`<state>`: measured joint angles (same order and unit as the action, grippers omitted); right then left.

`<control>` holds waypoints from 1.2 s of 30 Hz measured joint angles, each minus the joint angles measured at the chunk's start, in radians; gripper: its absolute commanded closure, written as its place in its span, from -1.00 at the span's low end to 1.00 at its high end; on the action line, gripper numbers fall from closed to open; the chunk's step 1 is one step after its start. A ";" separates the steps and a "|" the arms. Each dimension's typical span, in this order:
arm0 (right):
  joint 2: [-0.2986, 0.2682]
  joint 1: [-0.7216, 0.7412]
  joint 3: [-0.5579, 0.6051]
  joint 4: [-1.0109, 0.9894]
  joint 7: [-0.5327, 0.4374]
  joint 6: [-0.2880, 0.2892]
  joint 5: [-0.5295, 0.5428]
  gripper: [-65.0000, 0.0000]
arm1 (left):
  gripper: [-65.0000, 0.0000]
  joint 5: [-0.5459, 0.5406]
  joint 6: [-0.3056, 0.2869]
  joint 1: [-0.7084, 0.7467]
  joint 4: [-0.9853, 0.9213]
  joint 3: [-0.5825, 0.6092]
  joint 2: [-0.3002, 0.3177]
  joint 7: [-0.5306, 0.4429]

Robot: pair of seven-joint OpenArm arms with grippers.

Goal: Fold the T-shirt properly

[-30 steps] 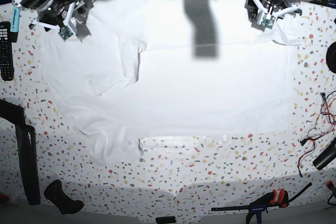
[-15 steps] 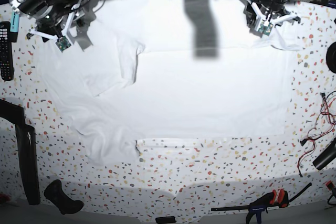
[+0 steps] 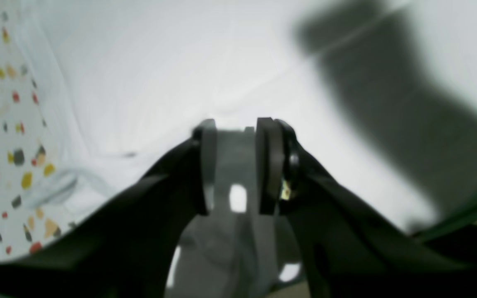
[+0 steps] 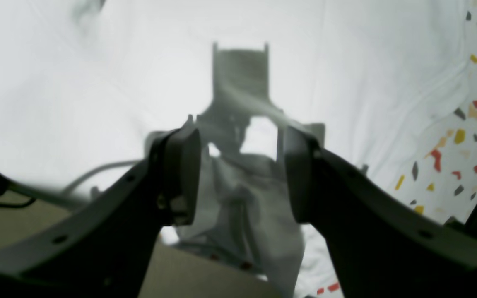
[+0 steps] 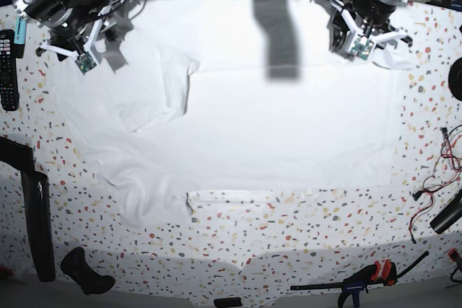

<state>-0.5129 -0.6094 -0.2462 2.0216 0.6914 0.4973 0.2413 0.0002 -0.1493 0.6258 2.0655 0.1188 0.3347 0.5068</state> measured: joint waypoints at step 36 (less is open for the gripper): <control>0.000 0.508 0.004 0.001 -0.098 0.002 0.208 0.02 | 0.51 0.000 -0.005 -0.502 0.002 0.001 0.011 -0.043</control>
<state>-0.5125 -0.1013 -0.2424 2.0228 0.5938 0.4988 0.4496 -0.0002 -0.1547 0.1234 2.0670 0.1200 0.3462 0.4637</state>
